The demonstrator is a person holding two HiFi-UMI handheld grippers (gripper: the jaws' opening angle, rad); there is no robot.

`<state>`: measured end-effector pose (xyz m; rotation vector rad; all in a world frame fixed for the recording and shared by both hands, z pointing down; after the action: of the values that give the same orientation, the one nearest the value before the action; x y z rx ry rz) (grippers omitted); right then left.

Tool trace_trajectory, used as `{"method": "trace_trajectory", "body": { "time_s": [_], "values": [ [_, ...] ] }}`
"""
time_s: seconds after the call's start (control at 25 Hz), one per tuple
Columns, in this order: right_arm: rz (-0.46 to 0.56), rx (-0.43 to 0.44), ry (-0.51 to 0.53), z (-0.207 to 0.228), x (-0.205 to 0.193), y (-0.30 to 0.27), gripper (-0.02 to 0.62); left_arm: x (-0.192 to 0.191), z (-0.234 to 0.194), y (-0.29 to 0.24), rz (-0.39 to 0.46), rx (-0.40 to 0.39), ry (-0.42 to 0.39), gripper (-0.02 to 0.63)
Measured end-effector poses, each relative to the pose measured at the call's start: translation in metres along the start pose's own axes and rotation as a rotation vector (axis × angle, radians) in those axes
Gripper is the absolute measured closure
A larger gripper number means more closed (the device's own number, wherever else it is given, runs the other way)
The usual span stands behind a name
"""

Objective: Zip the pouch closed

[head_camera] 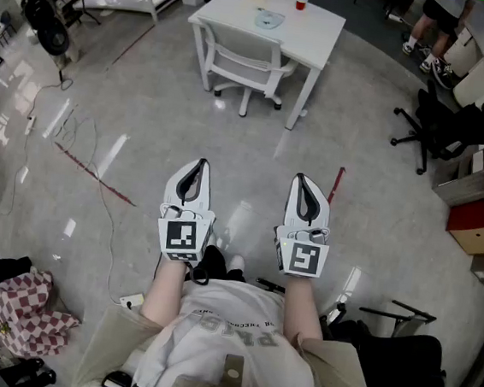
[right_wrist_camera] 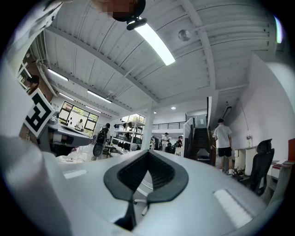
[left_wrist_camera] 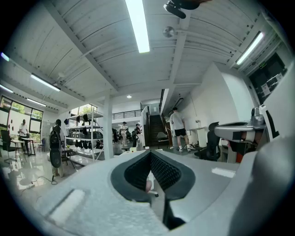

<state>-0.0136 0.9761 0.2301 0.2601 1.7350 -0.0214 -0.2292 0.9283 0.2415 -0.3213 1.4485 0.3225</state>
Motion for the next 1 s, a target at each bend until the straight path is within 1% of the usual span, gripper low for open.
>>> {"method": "trace_trajectory", "body": {
  "time_s": [0.16,0.56,0.64,0.76,0.88,1.0],
  "values": [
    [-0.005,0.01,0.005,-0.002,0.0,0.002,0.6,0.007,-0.002,0.003,-0.019,0.011,0.013,0.597],
    [-0.008,0.023,0.005,0.001,-0.003,0.009,0.6,0.007,0.005,0.007,-0.019,0.023,0.008,0.597],
    [-0.014,0.021,-0.007,0.001,-0.007,0.007,0.6,0.003,0.003,0.007,-0.016,0.021,-0.006,0.597],
    [-0.032,0.008,-0.032,0.001,-0.016,0.0,0.6,-0.005,-0.004,0.001,-0.037,0.024,-0.013,0.597],
    [-0.044,0.001,-0.063,0.004,-0.025,-0.013,0.598,-0.013,-0.012,-0.014,-0.057,0.029,-0.012,0.597],
    [-0.034,-0.003,-0.121,0.01,-0.031,-0.031,0.598,-0.018,-0.022,-0.034,-0.063,0.027,0.003,0.597]
  ]
}}
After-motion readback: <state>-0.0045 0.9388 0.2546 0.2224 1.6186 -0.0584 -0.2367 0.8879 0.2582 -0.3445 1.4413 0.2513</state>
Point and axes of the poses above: the fingertips, and each gripper's own axes: y backward along the fingers, z to its right, x out of its top, the point moved 4 cm from there along y, backward along the fingers
